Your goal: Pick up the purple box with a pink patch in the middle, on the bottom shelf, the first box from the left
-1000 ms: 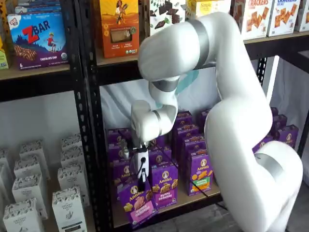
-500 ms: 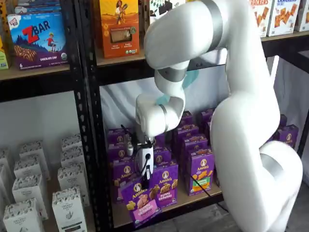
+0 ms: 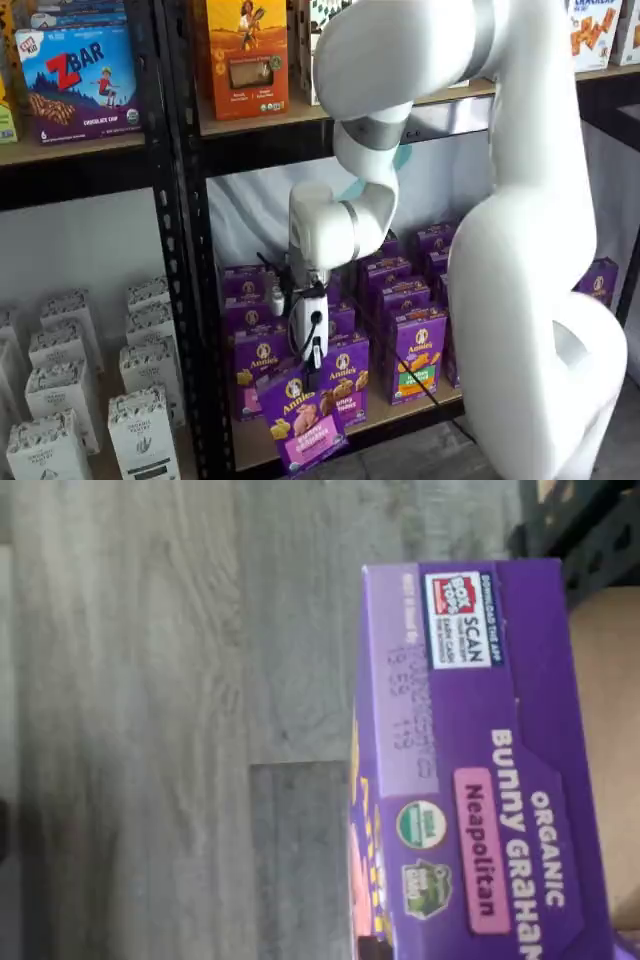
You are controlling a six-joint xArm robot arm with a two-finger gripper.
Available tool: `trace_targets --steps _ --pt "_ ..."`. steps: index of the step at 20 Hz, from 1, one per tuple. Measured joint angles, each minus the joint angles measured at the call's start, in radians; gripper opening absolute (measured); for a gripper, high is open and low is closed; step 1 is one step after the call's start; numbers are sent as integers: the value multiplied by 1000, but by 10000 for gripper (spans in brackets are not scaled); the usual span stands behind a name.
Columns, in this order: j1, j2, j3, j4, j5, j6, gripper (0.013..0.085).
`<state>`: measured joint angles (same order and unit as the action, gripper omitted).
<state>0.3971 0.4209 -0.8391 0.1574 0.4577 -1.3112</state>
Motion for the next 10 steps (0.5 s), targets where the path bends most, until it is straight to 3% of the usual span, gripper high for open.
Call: trace_targets --steps 10 --pt "-5 -179 148 17 55 -17 330"
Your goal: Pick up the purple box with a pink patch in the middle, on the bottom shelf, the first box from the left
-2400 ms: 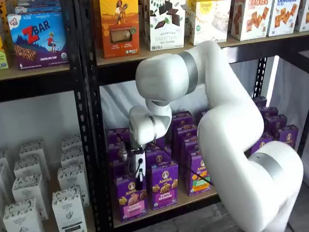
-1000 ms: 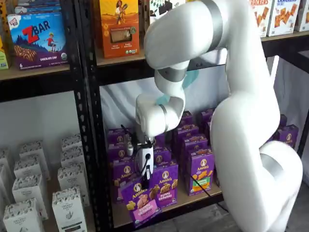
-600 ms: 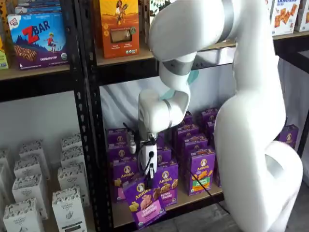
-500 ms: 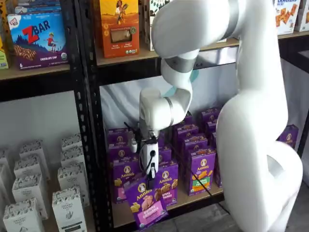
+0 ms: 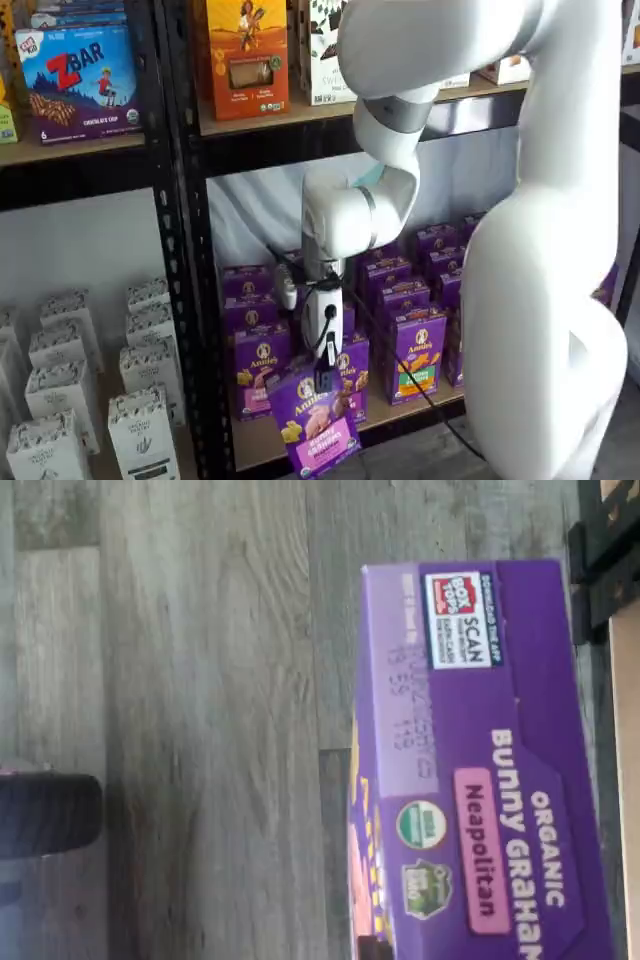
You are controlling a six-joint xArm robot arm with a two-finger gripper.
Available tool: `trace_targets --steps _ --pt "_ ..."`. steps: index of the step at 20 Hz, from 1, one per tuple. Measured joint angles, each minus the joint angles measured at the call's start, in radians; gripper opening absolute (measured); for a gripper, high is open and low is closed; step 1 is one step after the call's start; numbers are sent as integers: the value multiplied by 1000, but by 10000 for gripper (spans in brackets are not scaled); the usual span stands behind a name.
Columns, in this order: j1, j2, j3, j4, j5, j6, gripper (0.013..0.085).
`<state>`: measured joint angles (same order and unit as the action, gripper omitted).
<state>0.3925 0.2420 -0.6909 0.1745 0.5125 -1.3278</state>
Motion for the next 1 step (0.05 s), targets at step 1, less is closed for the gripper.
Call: trace_targets --steps 1 --pt "-2 -13 10 5 1 -6 330"
